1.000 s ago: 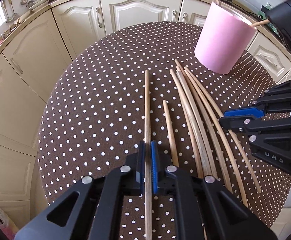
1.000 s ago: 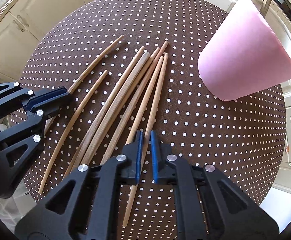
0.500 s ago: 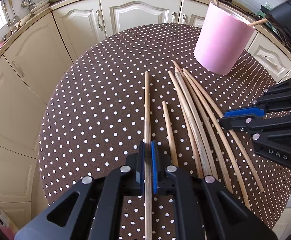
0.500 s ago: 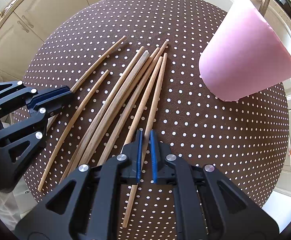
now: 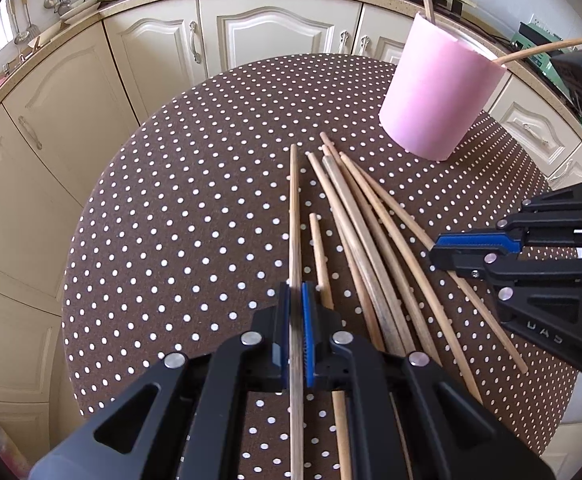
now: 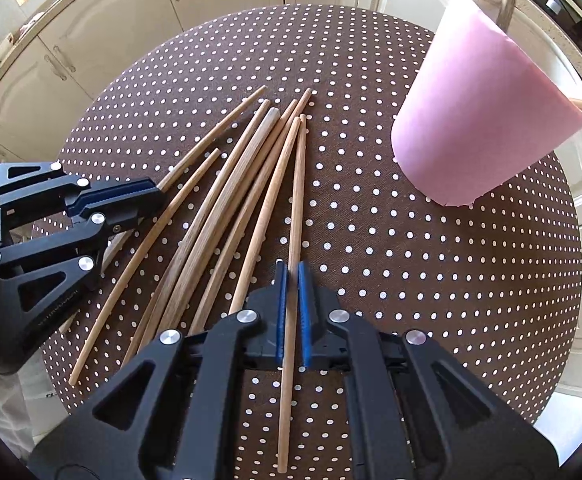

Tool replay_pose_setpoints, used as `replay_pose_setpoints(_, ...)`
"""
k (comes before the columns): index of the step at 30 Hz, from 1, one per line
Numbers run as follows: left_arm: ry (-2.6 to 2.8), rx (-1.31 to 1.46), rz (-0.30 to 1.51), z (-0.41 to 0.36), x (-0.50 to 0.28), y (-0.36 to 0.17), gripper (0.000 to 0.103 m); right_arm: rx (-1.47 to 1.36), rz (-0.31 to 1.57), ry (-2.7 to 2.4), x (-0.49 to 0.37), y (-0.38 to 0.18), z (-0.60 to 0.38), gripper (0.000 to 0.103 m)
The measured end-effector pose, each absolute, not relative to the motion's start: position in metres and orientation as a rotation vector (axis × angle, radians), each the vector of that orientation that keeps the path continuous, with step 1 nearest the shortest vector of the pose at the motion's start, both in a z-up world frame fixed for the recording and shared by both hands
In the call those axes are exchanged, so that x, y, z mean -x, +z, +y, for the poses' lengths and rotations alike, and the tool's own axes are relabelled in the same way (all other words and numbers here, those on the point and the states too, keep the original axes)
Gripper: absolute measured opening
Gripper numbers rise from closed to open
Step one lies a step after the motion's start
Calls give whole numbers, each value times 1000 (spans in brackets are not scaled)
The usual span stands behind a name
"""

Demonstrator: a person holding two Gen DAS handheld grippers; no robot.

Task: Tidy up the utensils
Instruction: 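Close the right gripper on a chopstick beside the left gripper, then lift both held chopsticks upright off the pile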

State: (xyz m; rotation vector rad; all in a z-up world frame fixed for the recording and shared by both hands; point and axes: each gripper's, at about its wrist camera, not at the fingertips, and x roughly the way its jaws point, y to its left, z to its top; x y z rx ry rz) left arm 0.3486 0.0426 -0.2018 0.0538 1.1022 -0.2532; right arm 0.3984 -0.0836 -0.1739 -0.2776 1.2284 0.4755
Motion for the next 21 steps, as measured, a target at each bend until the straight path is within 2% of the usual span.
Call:
replay_pose_setpoints(8, -277, -60, 1067, 31, -346, -190, 6, 196, 1193, 509, -390, -167, -105, 6)
replay_pose_setpoints(21, -336, -28, 931, 20, -333, -144, 6, 84, 1026, 574, -365, -119, -146, 6)
